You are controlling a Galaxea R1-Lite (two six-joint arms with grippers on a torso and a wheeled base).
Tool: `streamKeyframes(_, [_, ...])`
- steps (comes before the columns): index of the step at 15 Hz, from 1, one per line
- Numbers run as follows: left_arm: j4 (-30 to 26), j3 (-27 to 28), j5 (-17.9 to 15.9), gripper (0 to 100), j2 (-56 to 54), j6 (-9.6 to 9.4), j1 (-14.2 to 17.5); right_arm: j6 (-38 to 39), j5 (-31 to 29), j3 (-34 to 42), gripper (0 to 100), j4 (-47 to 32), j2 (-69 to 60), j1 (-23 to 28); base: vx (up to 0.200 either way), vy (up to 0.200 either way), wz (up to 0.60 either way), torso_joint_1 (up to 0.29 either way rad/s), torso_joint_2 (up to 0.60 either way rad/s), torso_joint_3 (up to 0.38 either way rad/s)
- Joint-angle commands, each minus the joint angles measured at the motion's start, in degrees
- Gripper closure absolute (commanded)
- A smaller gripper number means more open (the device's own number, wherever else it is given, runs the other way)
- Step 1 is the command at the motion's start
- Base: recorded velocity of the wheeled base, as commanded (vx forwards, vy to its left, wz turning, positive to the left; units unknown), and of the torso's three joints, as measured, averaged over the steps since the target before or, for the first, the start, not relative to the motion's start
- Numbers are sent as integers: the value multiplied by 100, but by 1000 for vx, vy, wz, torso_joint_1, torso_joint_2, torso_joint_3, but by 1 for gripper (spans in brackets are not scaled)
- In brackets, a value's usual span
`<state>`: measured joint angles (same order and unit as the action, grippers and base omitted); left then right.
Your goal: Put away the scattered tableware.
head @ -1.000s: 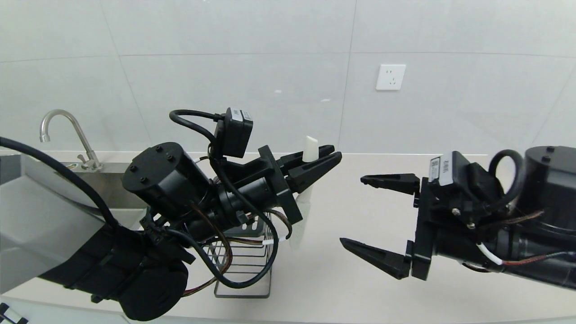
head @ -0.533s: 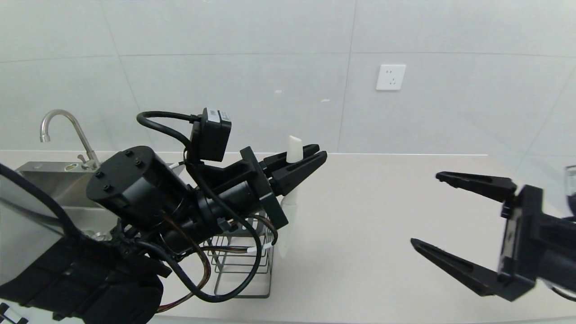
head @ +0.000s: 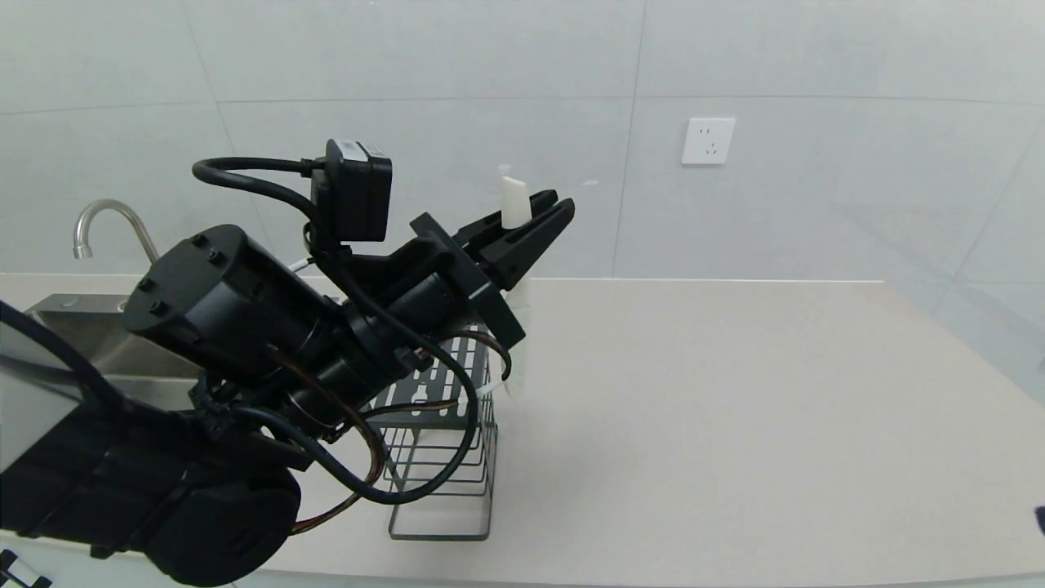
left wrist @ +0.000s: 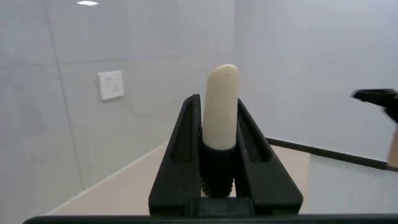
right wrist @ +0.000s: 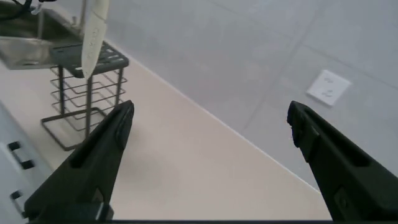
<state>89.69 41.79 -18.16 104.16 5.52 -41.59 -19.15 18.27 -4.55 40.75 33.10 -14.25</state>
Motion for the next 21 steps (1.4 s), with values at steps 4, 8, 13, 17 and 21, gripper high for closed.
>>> streamKeyframes(4, [-487,391,955,100,-27,-297,-77,553,-157,455,100,-2326,-2756,880,0,0,0,0,0,0])
streamKeyframes(8, [-672,479,1983,100,-9,-385,-51,685,-131,455,100,-3293,-2756,880,0,0,0,0,0,0])
streamKeyframes(13, [-795,550,2502,100,-106,-992,-147,641,-96,455,100,-3715,-2747,880,0,0,0,0,0,0])
streamKeyframes(17, [-768,725,2862,100,-185,-1141,-94,667,-131,455,100,-3741,-2747,880,0,0,0,0,0,0])
streamKeyframes(21, [-768,620,3205,100,-238,-1124,-24,799,-465,455,100,-3759,-2747,889,0,0,0,0,0,0])
